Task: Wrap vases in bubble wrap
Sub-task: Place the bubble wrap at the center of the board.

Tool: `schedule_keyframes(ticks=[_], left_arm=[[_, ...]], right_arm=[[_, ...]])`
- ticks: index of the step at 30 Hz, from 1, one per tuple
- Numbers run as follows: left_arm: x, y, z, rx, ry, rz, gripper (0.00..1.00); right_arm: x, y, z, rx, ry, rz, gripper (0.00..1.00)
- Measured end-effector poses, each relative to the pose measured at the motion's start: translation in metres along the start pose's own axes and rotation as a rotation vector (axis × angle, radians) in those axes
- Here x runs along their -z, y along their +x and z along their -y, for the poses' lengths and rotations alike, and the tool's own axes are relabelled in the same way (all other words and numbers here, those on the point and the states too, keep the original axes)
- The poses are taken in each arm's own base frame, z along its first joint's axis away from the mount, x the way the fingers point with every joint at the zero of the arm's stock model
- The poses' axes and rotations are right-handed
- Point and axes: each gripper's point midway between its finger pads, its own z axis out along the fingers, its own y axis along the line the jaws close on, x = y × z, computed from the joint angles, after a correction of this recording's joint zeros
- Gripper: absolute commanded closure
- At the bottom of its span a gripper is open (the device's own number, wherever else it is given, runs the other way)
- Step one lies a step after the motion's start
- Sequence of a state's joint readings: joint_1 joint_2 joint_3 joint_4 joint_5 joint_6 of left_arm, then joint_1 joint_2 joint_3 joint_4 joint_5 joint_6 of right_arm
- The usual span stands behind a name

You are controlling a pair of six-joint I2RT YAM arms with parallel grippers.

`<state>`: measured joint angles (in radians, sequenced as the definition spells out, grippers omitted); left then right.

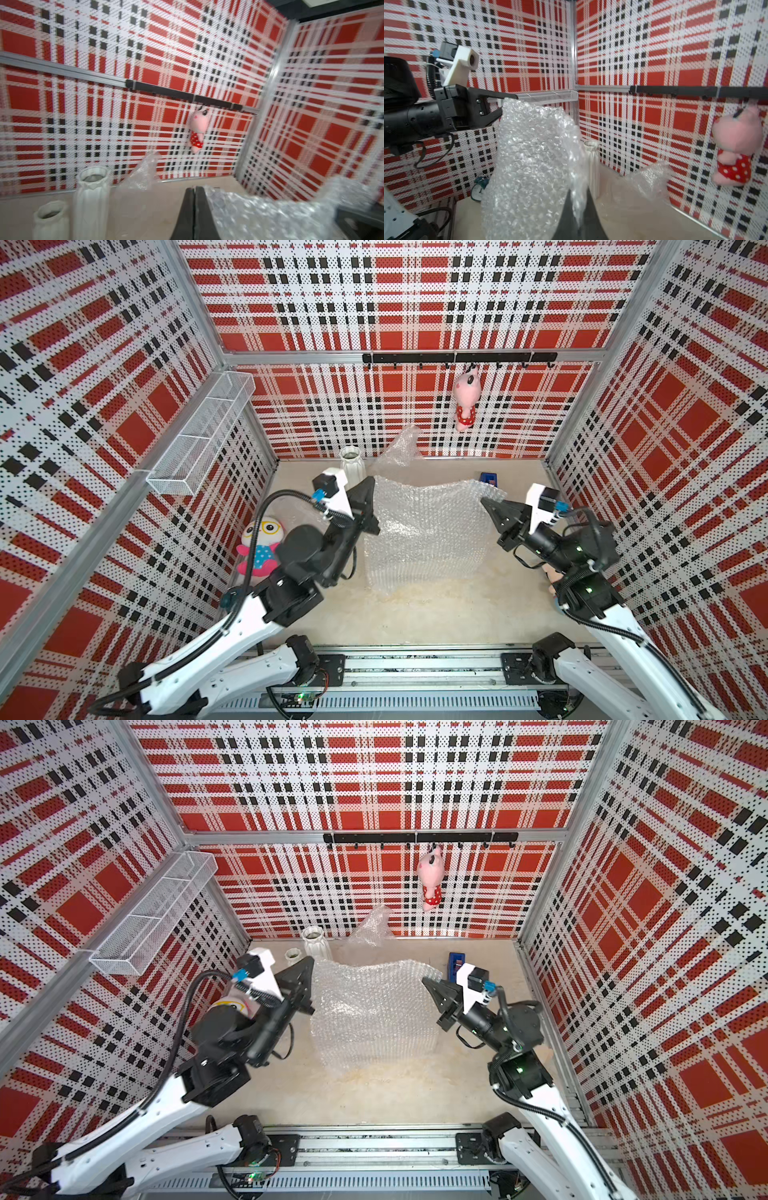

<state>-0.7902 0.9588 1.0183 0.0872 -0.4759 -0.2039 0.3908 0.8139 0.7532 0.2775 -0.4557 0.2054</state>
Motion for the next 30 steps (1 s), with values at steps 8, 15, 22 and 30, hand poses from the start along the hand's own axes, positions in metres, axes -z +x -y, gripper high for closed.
schedule_keyframes(ticks=[8,15,22,30], left_arm=[[-0.082,0.122,-0.08,-0.003,-0.212,-0.281,1.0],[-0.119,0.239,-0.104,-0.057,-0.299,-0.52,0.99],[-0.154,0.279,-0.102,-0.1,-0.33,-0.574,0.51],[-0.162,0.259,-0.096,-0.076,-0.344,-0.541,0.17]], right_arm=[[-0.051,0.114,0.071,-0.111,0.201,-0.271,1.0],[-0.065,0.217,0.115,-0.163,0.329,-0.451,1.0],[-0.072,0.265,0.145,-0.163,0.43,-0.537,0.7],[-0.068,0.237,0.161,-0.085,0.53,-0.49,0.37]])
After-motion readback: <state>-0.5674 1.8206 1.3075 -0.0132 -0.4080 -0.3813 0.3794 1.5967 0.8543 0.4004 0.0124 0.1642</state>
